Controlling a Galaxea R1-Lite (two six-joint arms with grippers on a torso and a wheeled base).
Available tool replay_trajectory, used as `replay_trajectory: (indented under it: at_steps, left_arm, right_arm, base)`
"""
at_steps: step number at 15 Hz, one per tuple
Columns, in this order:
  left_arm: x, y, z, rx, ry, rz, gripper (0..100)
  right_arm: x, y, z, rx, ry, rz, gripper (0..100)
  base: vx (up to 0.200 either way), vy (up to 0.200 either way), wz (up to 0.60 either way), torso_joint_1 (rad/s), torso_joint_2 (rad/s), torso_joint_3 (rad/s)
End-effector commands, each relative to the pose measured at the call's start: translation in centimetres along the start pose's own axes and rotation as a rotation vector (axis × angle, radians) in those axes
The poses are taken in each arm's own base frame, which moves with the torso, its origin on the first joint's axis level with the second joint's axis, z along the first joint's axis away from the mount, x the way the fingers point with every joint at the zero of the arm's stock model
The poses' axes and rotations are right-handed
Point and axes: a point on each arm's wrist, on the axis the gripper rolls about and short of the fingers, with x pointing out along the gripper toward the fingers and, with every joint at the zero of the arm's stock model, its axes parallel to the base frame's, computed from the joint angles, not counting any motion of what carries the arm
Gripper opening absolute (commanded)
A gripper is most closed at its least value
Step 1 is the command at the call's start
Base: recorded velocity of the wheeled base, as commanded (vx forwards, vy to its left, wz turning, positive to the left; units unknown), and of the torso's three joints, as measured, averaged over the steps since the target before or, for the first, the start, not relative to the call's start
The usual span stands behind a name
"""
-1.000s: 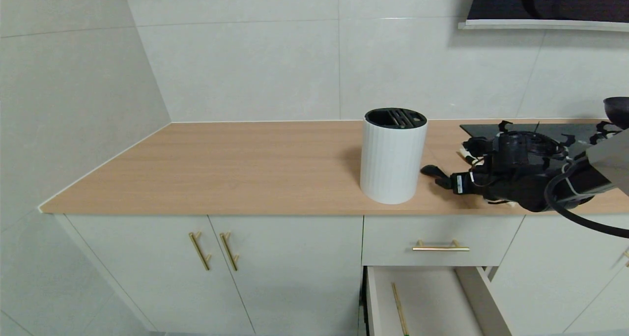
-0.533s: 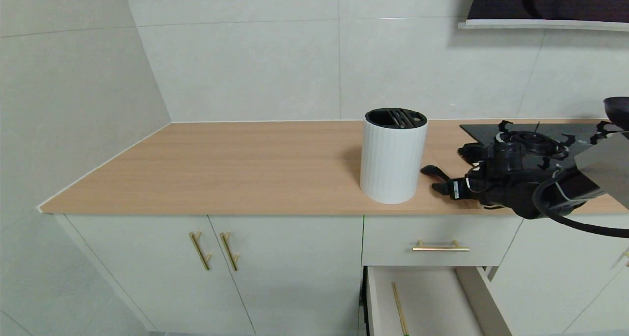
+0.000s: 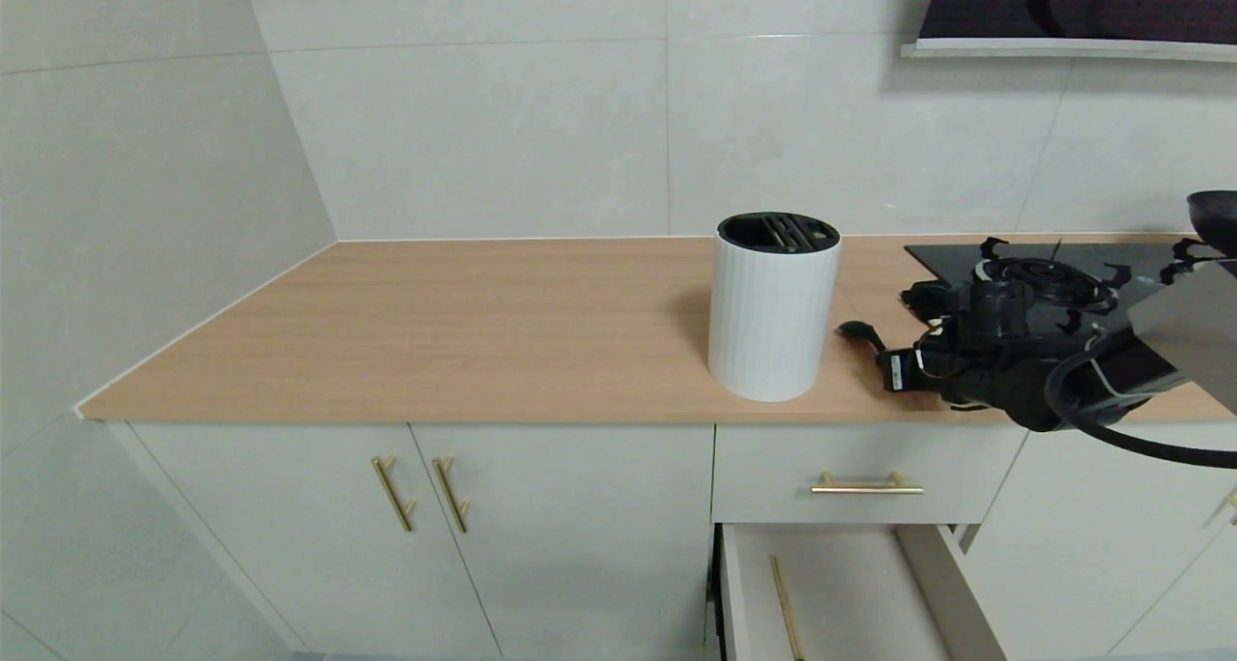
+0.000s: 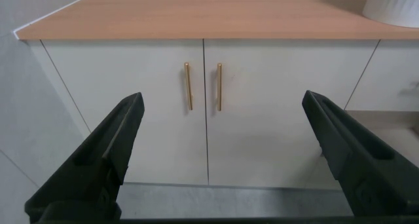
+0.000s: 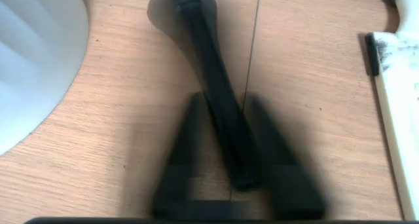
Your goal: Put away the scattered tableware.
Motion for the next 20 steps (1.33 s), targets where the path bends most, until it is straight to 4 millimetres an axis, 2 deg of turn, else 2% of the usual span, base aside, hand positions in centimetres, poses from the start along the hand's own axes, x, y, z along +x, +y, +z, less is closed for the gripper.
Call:
replay_trajectory:
  at_steps: [1, 5, 8, 9, 12, 14, 17, 20]
  left_arm:
    - [0.0, 0.0, 0.0, -0.001, 0.001, 0.0, 100]
    - [0.0, 0.0, 0.0, -0.001, 0.001, 0.0, 100]
    - [0.0, 0.0, 0.0, -0.001, 0.001, 0.0, 100]
    - [0.0, 0.0, 0.0, -0.001, 0.001, 0.0, 100]
    - [0.0, 0.0, 0.0, -0.001, 0.001, 0.0, 100]
    - [0.0, 0.0, 0.0, -0.001, 0.001, 0.0, 100]
    - [0.0, 0.0, 0.0, -0.001, 0.001, 0.0, 100]
    - [0.0, 0.0, 0.0, 0.0, 0.001, 0.0, 100]
  right_arm:
    - [-0.1, 0.1, 0.0, -0.001, 0.002, 0.002, 0]
    - [-0.3, 0.0, 0.4, -0.001, -0.006, -0.019, 0]
    - [-2.1, 0.6, 2.2, -0.003, -0.036, -0.069, 0]
    - [-3.2, 0.8, 2.6, -0.004, -0.026, -0.082, 0]
    - [-8.2, 1.9, 3.2, 0.027, 0.01, -0.092, 0]
    - [-12.6, 3.1, 3.2, 0.059, 0.012, -0.062, 0]
    - [-16.5, 4.6, 1.2, 0.038, 0.04, -0.056, 0]
    - [-19.8, 4.7, -1.0, 0.028, 0.064, -0.047, 0]
  base:
    - [0.0, 0.0, 0.0, 0.0, 0.0, 0.0]
    - [0.0, 0.0, 0.0, 0.0, 0.0, 0.0]
    - [0.0, 0.0, 0.0, 0.0, 0.0, 0.0]
    - [0.0, 0.0, 0.0, 0.0, 0.0, 0.0]
    - [0.0, 0.0, 0.0, 0.0, 0.0, 0.0]
    - [0.0, 0.0, 0.0, 0.0, 0.0, 0.0]
    - [0.0, 0.0, 0.0, 0.0, 0.0, 0.0]
    - [0.0, 0.0, 0.0, 0.0, 0.0, 0.0]
